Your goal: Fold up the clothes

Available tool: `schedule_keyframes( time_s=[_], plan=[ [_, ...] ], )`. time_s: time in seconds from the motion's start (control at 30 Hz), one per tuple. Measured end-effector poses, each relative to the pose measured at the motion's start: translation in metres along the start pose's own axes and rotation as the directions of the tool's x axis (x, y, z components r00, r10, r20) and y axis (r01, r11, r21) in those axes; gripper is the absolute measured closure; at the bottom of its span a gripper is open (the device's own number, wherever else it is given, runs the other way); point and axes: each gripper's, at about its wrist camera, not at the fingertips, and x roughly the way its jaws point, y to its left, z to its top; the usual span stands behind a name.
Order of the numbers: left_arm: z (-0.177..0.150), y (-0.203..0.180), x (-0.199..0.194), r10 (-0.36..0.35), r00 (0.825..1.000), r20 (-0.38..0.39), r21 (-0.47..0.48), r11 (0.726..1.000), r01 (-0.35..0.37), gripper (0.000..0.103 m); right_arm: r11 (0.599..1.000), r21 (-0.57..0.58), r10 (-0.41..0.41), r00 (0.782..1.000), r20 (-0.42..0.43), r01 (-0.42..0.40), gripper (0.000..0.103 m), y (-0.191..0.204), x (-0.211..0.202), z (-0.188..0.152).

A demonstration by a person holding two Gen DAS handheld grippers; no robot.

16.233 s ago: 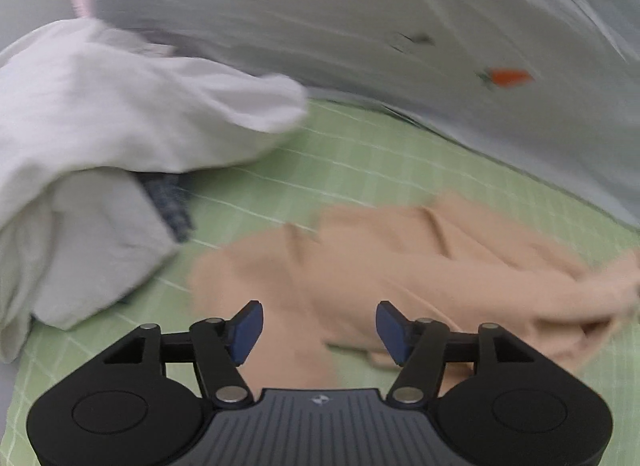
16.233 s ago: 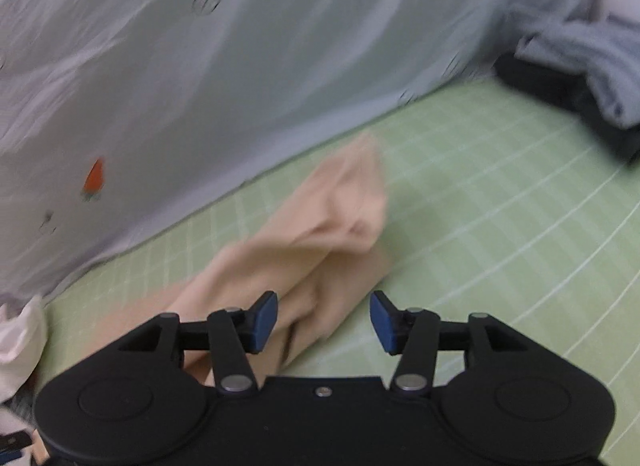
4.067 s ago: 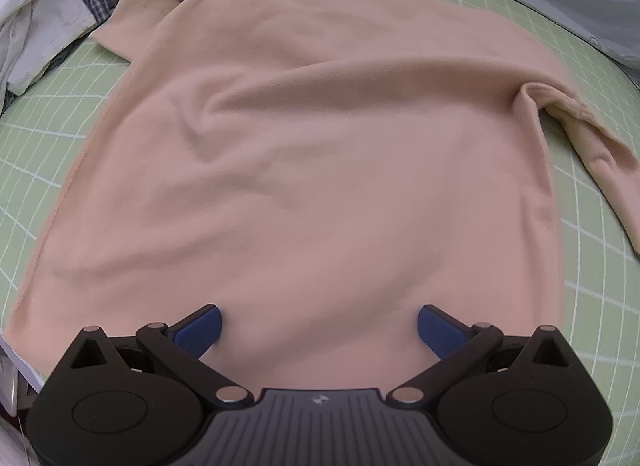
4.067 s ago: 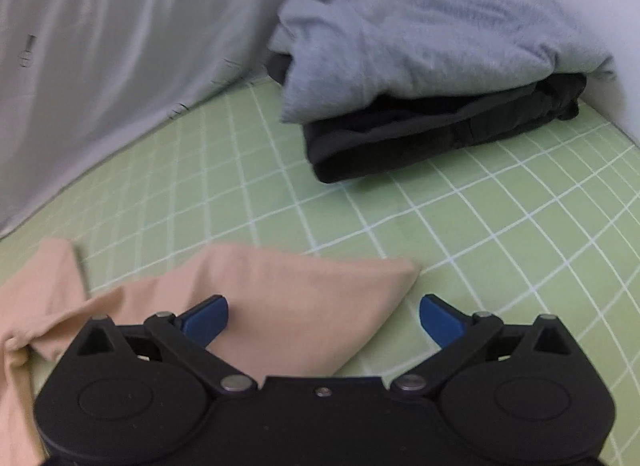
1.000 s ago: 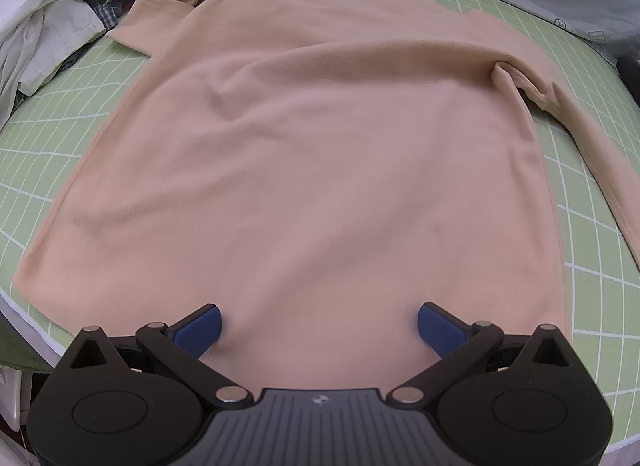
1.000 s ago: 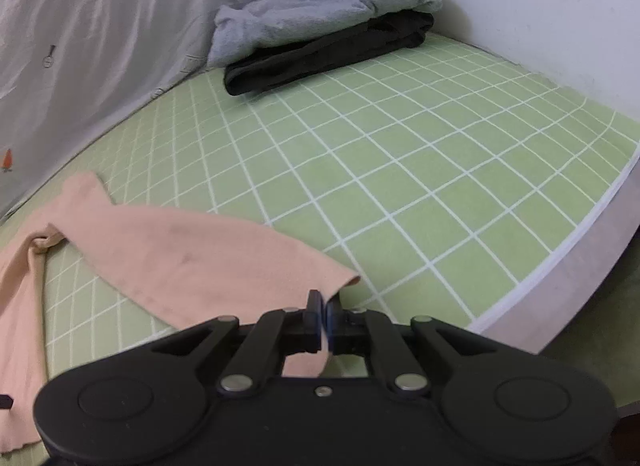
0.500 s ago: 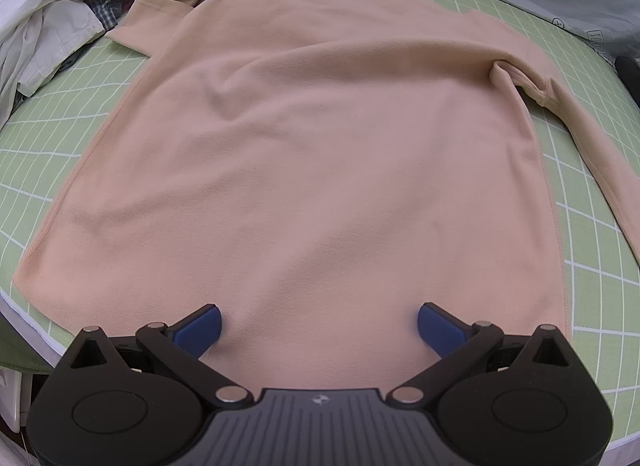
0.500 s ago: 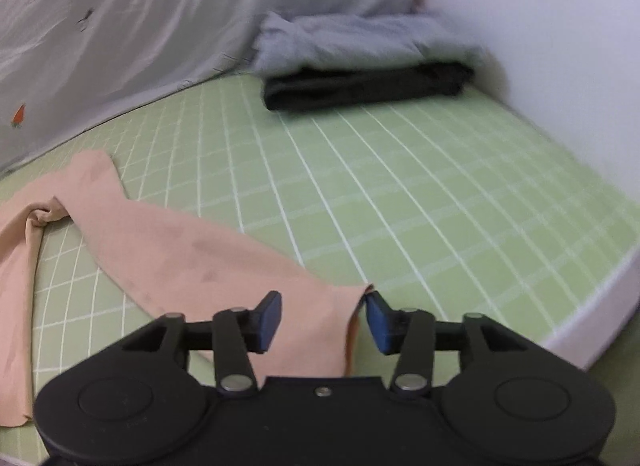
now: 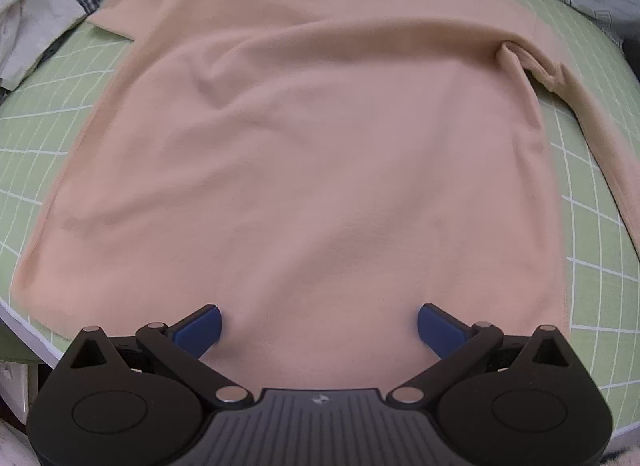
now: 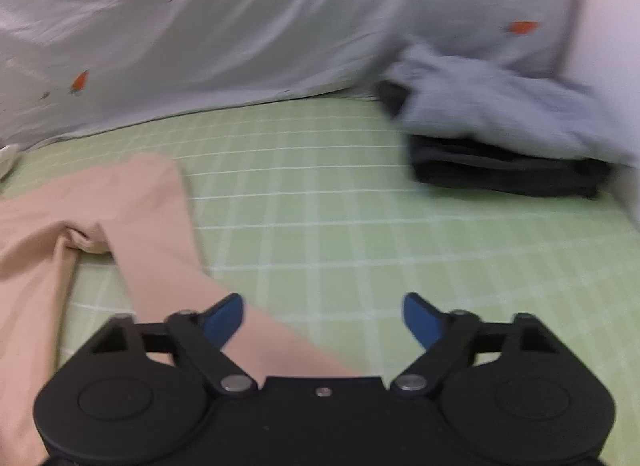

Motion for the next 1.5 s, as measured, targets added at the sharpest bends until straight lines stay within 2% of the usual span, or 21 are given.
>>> schedule_keyframes(
  time_s=[0.03, 0.07, 0.1, 0.17, 0.3, 0.53, 0.57, 0.6, 0.67, 0.7, 0.77, 0.83, 0.97, 1.03, 1.07, 1.13, 1.17, 1.27, 1.37, 1.43, 1.5],
  plan=[
    [0.002, 0.0, 0.0, -0.001, 1.0, -0.009, 0.004, 1.0, 0.001, 0.0, 0.999, -0.01, 0.038, 0.999, -0.01, -0.038, 0.038, 0.005, 0.01, 0.006],
    [0.004, 0.0, 0.001, -0.001, 1.0, -0.02, 0.005, 1.0, 0.002, 0.0, 0.997, -0.016, 0.077, 0.997, -0.022, -0.077, 0.049, 0.009, 0.021, 0.013],
    [0.006, 0.0, 0.002, -0.001, 0.999, -0.032, 0.001, 1.0, 0.001, 0.0, 0.993, -0.016, 0.115, 0.993, -0.036, -0.115, 0.056, 0.013, 0.03, 0.018],
    [0.01, 0.001, 0.002, 0.002, 0.999, -0.04, -0.019, 1.0, -0.002, 0.0, 0.982, -0.027, 0.184, 0.981, -0.056, -0.186, 0.061, 0.022, 0.047, 0.027],
    [0.018, 0.0, 0.0, 0.047, 0.999, 0.013, -0.066, 0.997, -0.046, 0.0, 0.952, -0.078, 0.288, 0.953, -0.092, -0.295, 0.069, 0.041, 0.067, 0.038],
    [0.035, -0.013, 0.005, 0.053, 0.998, 0.034, -0.079, 0.996, -0.05, 0.0, 0.909, -0.196, 0.344, 0.928, -0.144, -0.367, 0.083, 0.06, 0.08, 0.039],
    [0.036, -0.012, 0.005, 0.046, 0.998, 0.031, -0.087, 0.995, -0.043, 0.0, 0.9, -0.218, 0.353, 0.924, -0.148, -0.379, 0.095, 0.062, 0.081, 0.039],
    [0.036, -0.011, 0.006, 0.039, 0.999, 0.029, -0.09, 0.995, -0.036, 0.0, 0.888, -0.247, 0.358, 0.92, -0.158, -0.388, 0.099, 0.064, 0.081, 0.04],
    [0.037, -0.008, 0.007, 0.027, 0.999, 0.026, -0.091, 0.996, -0.025, 0.0, 0.862, -0.318, 0.359, 0.919, -0.163, -0.394, 0.1, 0.068, 0.081, 0.042],
    [0.037, -0.008, 0.007, 0.025, 0.999, 0.025, -0.089, 0.996, -0.022, 0.0, 0.854, -0.364, 0.341, 0.928, -0.148, -0.372, 0.101, 0.07, 0.081, 0.043],
    [0.038, -0.007, 0.007, 0.024, 0.999, 0.021, -0.086, 0.996, -0.022, 0.0, 0.832, -0.45, 0.305, 0.945, -0.114, -0.323, 0.101, 0.074, 0.081, 0.045],
    [0.039, -0.007, 0.007, 0.022, 1.0, 0.02, -0.082, 0.996, -0.02, 0.0, 0.831, -0.497, 0.257, 0.965, -0.057, -0.25, 0.101, 0.073, 0.086, 0.054],
    [0.04, -0.006, 0.007, 0.017, 1.0, 0.023, -0.066, 0.998, -0.015, 0.0, 0.853, -0.508, 0.179, 0.981, 0.074, -0.117, 0.1, 0.077, 0.098, 0.078],
    [0.041, -0.005, 0.008, 0.015, 1.0, 0.021, -0.06, 0.998, -0.013, 0.0, 0.855, -0.511, 0.139, 0.988, 0.063, -0.087, 0.098, 0.083, 0.104, 0.083],
    [0.041, -0.005, 0.008, 0.014, 1.0, 0.02, -0.057, 0.998, -0.013, 0.0, 0.866, -0.496, 0.115, 0.991, 0.069, -0.066, 0.095, 0.082, 0.102, 0.081],
    [0.041, -0.005, 0.008, 0.012, 1.0, 0.02, -0.052, 0.999, -0.011, 0.0, 0.889, -0.457, 0.07, 0.995, 0.075, -0.028, 0.076, 0.078, 0.097, 0.078],
    [0.041, -0.005, 0.008, 0.011, 1.0, 0.02, -0.049, 0.999, -0.01, 0.0, 0.917, -0.398, 0.069, 0.996, 0.062, -0.039, 0.059, 0.07, 0.09, 0.073],
    [0.043, -0.002, 0.009, 0.011, 1.0, 0.025, -0.047, 0.999, -0.01, 0.0, 0.971, -0.233, 0.067, 0.998, 0.011, -0.062, 0.057, 0.045, 0.069, 0.053],
    [0.038, -0.001, 0.01, 0.012, 0.999, 0.035, -0.047, 0.999, -0.01, 0.0, 0.988, -0.153, 0.028, 0.999, -0.037, -0.034, 0.057, 0.026, 0.046, 0.017],
    [0.034, 0.003, 0.01, 0.012, 0.999, 0.044, -0.047, 0.999, -0.01, 0.0, 0.993, -0.115, -0.033, 0.999, -0.038, 0.028, 0.055, 0.015, 0.029, -0.005],
    [0.03, 0.004, 0.01, 0.014, 0.998, 0.054, -0.048, 0.999, -0.011, 0.0, 0.994, -0.052, -0.094, 0.995, -0.031, 0.092, 0.04, 0.001, 0.011, -0.021]
  ],
)
